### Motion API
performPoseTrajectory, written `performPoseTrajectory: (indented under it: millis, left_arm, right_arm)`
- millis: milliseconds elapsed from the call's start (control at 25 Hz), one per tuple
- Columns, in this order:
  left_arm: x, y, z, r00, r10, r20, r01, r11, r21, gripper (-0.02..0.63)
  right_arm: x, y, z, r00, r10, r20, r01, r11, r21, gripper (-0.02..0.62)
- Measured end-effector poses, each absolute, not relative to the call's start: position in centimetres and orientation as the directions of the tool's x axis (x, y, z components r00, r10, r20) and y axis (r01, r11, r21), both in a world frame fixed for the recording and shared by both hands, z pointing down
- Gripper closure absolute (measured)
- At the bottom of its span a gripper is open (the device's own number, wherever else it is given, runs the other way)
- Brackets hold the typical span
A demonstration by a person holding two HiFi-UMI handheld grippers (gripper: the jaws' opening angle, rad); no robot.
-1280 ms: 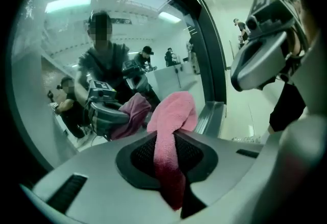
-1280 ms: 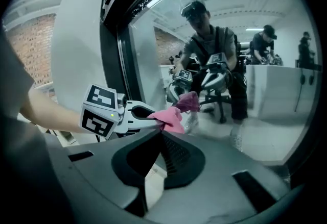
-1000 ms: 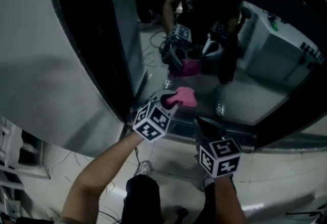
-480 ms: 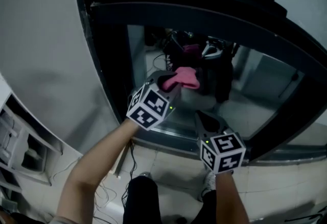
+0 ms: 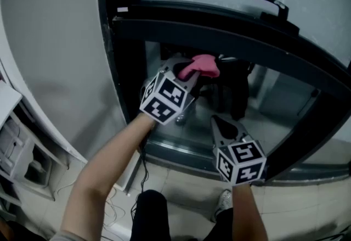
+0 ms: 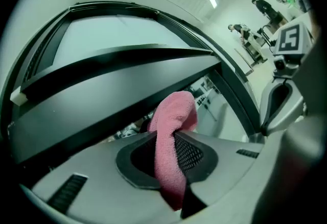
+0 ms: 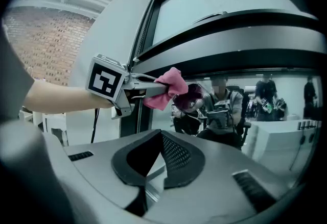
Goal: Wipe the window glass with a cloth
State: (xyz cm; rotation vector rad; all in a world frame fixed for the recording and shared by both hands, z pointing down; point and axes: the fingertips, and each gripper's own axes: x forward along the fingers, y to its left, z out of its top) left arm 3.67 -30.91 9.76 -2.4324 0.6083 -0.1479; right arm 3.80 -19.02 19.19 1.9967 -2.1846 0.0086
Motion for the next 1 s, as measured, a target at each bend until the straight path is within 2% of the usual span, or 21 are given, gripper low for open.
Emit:
performPoseTrajectory:
  millis: [400, 1000]
  left_arm:
    - [2.7, -33.0, 7.3, 0.861, -0.504, -0.070, -0.439, -0.665, -0.605, 0.549]
    - [2.7, -36.1, 7.4, 0.838, -0.538, -0.088, -0.483, -0.658, -0.578, 0.551]
  right_arm:
    - [3.5, -19.0, 17.6, -0.071, -0.991, 0.113, -0.988, 0.086, 0.132, 0.597]
    - [3.2, -20.2, 19.4, -0.073, -0.987, 0.145, -0.989, 0.091, 0.116, 0.597]
